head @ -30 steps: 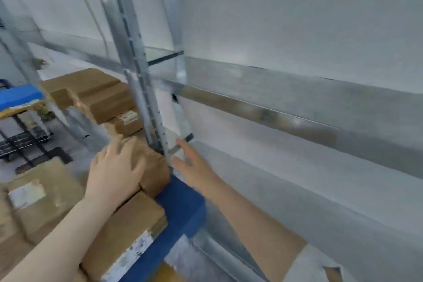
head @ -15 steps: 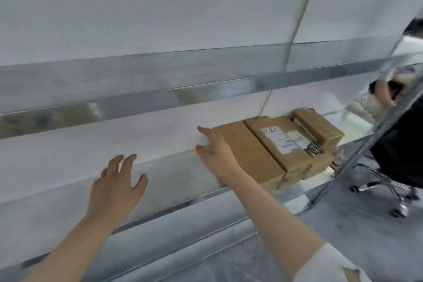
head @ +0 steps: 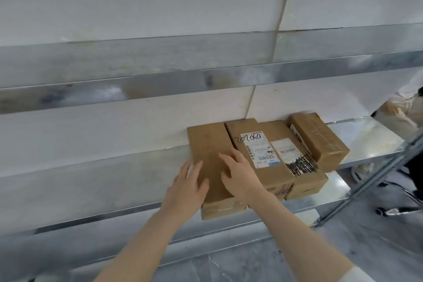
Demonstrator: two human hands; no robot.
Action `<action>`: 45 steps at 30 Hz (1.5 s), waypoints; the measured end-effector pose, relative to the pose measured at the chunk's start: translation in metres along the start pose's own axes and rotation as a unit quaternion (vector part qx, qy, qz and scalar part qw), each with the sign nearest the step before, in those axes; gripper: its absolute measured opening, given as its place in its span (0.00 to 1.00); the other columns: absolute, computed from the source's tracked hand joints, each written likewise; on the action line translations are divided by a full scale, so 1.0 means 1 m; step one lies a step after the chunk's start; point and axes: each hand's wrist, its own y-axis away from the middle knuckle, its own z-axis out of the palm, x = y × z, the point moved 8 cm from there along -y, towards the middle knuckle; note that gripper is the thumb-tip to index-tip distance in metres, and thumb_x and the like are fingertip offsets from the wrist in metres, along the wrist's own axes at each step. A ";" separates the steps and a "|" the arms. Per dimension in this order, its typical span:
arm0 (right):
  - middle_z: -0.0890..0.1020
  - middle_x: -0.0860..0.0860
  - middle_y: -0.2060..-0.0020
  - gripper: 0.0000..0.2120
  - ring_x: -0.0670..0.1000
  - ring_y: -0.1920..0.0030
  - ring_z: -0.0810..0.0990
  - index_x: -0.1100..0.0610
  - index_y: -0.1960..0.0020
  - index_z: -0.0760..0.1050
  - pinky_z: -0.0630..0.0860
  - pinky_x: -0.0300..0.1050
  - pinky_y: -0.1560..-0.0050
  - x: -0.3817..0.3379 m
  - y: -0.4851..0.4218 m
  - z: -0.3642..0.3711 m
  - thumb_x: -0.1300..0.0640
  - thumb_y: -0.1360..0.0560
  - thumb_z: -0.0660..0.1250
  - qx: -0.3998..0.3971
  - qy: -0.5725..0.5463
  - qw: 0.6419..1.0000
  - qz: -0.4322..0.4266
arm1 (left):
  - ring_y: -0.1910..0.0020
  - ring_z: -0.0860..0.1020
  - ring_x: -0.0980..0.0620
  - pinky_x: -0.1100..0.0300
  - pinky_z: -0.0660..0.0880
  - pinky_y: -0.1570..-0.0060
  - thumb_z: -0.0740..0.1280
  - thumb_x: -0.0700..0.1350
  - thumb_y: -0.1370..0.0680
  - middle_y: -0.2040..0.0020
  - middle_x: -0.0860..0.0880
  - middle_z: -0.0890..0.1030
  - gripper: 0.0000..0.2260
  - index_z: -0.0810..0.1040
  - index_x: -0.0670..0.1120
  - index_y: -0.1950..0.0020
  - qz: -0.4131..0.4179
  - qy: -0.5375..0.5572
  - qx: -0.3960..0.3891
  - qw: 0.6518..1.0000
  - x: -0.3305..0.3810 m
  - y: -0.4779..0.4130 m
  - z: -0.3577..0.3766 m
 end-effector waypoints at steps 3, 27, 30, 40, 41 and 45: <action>0.53 0.52 0.24 0.26 0.55 0.26 0.57 0.48 0.27 0.62 0.62 0.49 0.30 0.001 -0.009 -0.003 0.58 0.24 0.60 -0.001 -0.041 0.999 -0.007 | 0.27 0.63 0.46 0.47 0.67 0.32 0.51 0.58 0.19 0.22 0.55 0.45 0.24 0.51 0.58 0.24 -0.007 0.019 0.012 1.000 0.008 -0.011 0.014; 0.56 0.42 0.24 0.30 0.48 0.27 0.62 0.36 0.34 0.65 0.66 0.34 0.37 -0.202 0.062 0.193 0.63 0.27 0.69 -0.255 -0.285 0.901 -0.206 | 0.34 0.69 0.50 0.57 0.68 0.35 0.53 0.55 0.22 0.24 0.57 0.55 0.25 0.53 0.62 0.25 -0.281 0.151 0.213 0.924 -0.197 0.202 -0.108; 0.53 0.40 0.24 0.30 0.49 0.29 0.65 0.38 0.30 0.61 0.68 0.48 0.33 -0.284 0.088 0.225 0.58 0.25 0.68 -0.304 -0.262 0.891 -0.213 | 0.34 0.68 0.52 0.58 0.68 0.36 0.52 0.55 0.21 0.24 0.58 0.55 0.24 0.52 0.62 0.25 -0.339 0.151 0.271 0.888 -0.244 0.264 -0.149; 0.59 0.39 0.26 0.25 0.43 0.29 0.64 0.31 0.33 0.63 0.65 0.50 0.30 -0.550 0.132 0.269 0.53 0.23 0.65 -0.394 -0.273 0.802 -0.358 | 0.30 0.64 0.49 0.51 0.67 0.35 0.54 0.54 0.21 0.23 0.56 0.54 0.25 0.53 0.62 0.25 -0.363 0.136 0.443 0.809 -0.337 0.410 -0.318; 0.61 0.38 0.27 0.25 0.43 0.31 0.66 0.29 0.34 0.63 0.67 0.49 0.31 -0.574 0.132 0.273 0.51 0.23 0.65 -0.399 -0.267 0.794 -0.372 | 0.30 0.64 0.48 0.50 0.67 0.35 0.53 0.54 0.22 0.23 0.56 0.54 0.25 0.53 0.62 0.25 -0.363 0.138 0.453 0.803 -0.345 0.419 -0.334; 0.61 0.40 0.27 0.24 0.44 0.35 0.69 0.31 0.32 0.62 0.71 0.44 0.39 -0.661 0.127 0.299 0.50 0.22 0.63 -0.431 -0.253 0.758 -0.419 | 0.33 0.67 0.49 0.52 0.67 0.37 0.53 0.52 0.21 0.24 0.55 0.56 0.25 0.54 0.60 0.24 -0.382 0.135 0.487 0.774 -0.384 0.446 -0.391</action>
